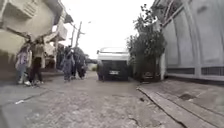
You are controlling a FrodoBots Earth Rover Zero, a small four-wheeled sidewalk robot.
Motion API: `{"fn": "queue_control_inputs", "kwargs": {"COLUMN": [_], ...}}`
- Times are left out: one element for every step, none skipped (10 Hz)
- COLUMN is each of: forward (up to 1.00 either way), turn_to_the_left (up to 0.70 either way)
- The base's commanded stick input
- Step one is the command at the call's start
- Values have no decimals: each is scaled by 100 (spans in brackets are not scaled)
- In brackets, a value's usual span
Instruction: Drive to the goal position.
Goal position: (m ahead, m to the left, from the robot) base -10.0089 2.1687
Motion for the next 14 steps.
{"fn": "queue_control_inputs", "kwargs": {"forward": [48, 70, 70, 70, 70, 25, 6, 6, 5, 6, 6, 6, 6, 6], "turn_to_the_left": [24, 35, 35, 35, 28, 7, 0, 0, 0, 0, 0, 0, 0, 0]}}
